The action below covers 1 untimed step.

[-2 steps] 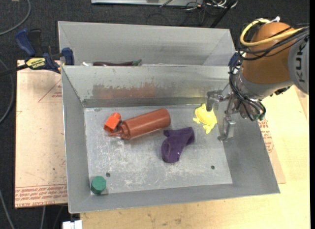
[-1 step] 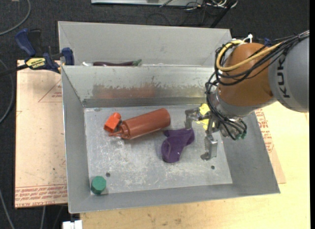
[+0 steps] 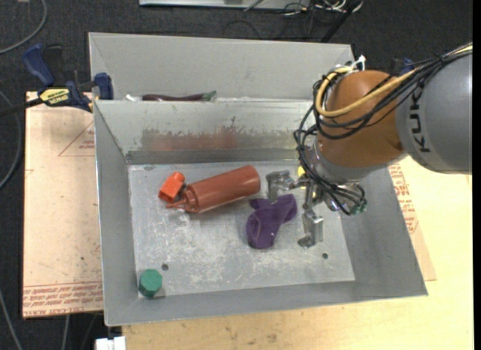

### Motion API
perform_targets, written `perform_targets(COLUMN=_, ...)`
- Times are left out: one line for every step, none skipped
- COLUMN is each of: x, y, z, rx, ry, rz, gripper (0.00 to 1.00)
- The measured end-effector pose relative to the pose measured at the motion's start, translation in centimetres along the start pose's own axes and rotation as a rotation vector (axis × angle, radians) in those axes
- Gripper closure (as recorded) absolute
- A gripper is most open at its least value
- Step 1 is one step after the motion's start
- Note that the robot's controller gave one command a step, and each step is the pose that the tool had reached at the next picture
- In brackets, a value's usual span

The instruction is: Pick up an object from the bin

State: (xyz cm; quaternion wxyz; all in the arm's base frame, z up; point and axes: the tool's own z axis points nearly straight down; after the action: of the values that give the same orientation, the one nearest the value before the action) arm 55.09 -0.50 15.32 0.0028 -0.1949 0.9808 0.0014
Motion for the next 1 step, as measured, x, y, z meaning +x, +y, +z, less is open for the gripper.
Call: perform_targets(x=-0.09, y=-1.14, z=5.8, rx=0.003, ry=0.0, rz=-0.365, gripper=0.0)
